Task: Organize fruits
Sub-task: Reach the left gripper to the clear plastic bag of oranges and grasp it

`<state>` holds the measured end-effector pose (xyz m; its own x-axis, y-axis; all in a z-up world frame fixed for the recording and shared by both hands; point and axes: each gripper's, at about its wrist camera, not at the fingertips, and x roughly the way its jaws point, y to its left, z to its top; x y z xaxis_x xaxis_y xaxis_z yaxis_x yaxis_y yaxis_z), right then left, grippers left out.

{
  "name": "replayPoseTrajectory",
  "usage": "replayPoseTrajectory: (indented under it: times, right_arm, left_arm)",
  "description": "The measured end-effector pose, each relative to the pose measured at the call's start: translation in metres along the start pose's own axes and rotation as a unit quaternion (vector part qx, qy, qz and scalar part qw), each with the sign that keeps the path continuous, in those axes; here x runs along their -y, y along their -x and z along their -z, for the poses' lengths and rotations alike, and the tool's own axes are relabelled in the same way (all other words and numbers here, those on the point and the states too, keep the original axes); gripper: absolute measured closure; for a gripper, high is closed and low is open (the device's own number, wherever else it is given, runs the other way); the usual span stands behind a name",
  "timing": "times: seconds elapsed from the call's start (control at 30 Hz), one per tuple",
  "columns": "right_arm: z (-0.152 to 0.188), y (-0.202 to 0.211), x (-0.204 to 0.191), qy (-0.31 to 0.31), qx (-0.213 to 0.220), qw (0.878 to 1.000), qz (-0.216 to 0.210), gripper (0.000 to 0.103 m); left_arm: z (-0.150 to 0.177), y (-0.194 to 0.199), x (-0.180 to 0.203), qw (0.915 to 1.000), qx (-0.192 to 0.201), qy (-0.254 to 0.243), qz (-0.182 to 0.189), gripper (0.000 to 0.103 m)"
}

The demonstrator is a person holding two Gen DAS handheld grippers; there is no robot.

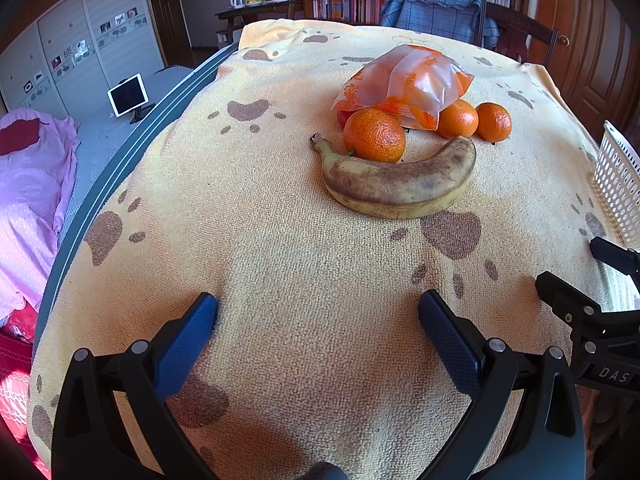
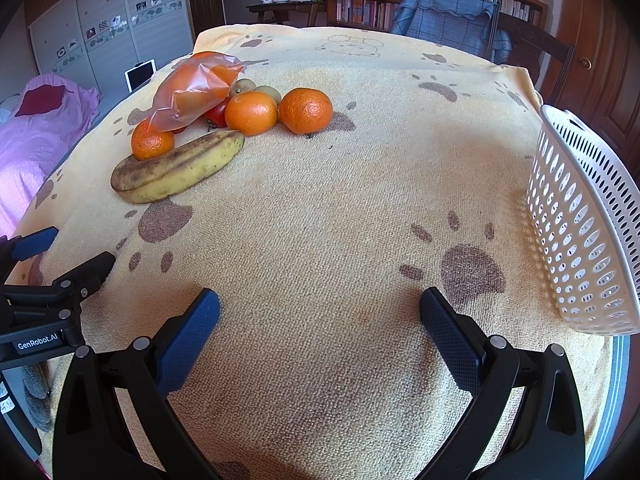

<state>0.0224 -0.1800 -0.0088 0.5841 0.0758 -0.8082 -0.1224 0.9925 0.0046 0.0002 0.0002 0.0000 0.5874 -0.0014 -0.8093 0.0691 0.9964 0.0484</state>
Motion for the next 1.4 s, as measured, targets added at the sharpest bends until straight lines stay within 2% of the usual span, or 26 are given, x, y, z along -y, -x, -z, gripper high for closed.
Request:
replayPoseTrajectory:
  times: [0.43, 0.63, 0.73, 0.93, 1.1, 1.23, 1.4]
  right_arm:
    - [-0.001, 0.000, 0.000, 0.000, -0.001, 1.000, -0.001, 0.002]
    - [-0.001, 0.001, 0.001, -0.001, 0.000, 1.000, -0.004, 0.002]
    - [-0.001, 0.001, 0.002, -0.002, 0.000, 1.000, -0.005, 0.002]
    - [-0.001, 0.002, 0.002, -0.004, 0.002, 1.000, -0.010, 0.002]
    - [0.000, 0.007, 0.012, -0.027, 0.014, 0.999, -0.042, 0.002]
    - [0.000, 0.011, 0.020, -0.050, 0.024, 0.996, -0.070, 0.002]
    - [-0.001, 0.012, 0.019, -0.051, 0.025, 0.996, -0.073, 0.002]
  left_arm:
    - [-0.003, 0.000, -0.004, 1.0000, 0.001, 0.005, 0.002, 0.005]
    - [-0.011, 0.013, -0.011, 0.9998, 0.018, 0.011, 0.002, 0.005]
    - [-0.024, 0.025, -0.010, 0.9994, 0.036, 0.000, 0.002, 0.005]
    - [-0.066, 0.029, -0.001, 0.9975, 0.054, -0.019, 0.041, 0.005]
    - [-0.096, 0.018, 0.022, 0.9935, 0.065, -0.057, 0.073, 0.005]
    - [-0.114, 0.003, 0.035, 0.9917, 0.067, -0.083, 0.072, 0.005]
    - [-0.127, -0.023, 0.037, 0.9928, 0.047, -0.089, 0.065, 0.005]
